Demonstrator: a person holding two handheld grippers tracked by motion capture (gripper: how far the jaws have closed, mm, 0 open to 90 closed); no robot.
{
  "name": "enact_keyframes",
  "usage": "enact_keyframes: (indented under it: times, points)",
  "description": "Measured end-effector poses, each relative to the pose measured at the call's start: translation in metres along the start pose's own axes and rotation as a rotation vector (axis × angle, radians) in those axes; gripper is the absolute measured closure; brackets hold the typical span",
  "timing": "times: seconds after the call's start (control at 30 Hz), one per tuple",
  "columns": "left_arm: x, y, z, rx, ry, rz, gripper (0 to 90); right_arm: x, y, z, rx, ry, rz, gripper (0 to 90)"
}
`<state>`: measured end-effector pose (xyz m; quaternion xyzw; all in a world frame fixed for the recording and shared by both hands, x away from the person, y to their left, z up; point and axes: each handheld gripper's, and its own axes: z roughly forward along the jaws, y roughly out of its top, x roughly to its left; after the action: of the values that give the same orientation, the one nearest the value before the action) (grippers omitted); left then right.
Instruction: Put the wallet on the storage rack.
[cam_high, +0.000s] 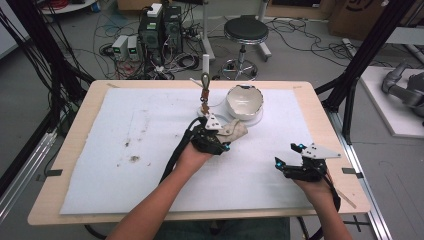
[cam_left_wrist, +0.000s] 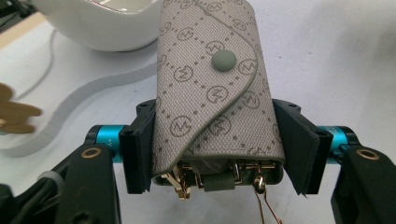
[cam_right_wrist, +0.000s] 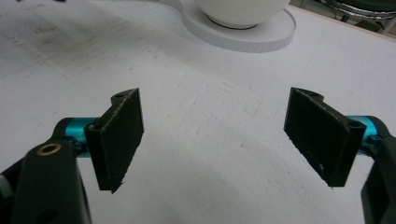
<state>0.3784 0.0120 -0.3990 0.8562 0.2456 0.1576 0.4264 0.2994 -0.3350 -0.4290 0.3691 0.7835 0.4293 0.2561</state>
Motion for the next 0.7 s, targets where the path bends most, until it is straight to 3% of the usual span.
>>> enact_keyframes:
  times: [0.37,0.4,0.7]
  points:
    - [0.018,0.001,-0.033,-0.032,0.013,0.002,36.4,0.002,0.001,0.002,0.008,0.001,-0.002,20.3]
    - [0.019,0.001,-0.034,-0.044,0.01,-0.011,36.4,0.002,0.001,0.002,0.008,0.001,-0.002,20.3]
    - [0.024,0.007,-0.029,-0.034,0.018,-0.006,36.3,0.003,0.002,0.006,0.008,0.009,-0.009,20.3]
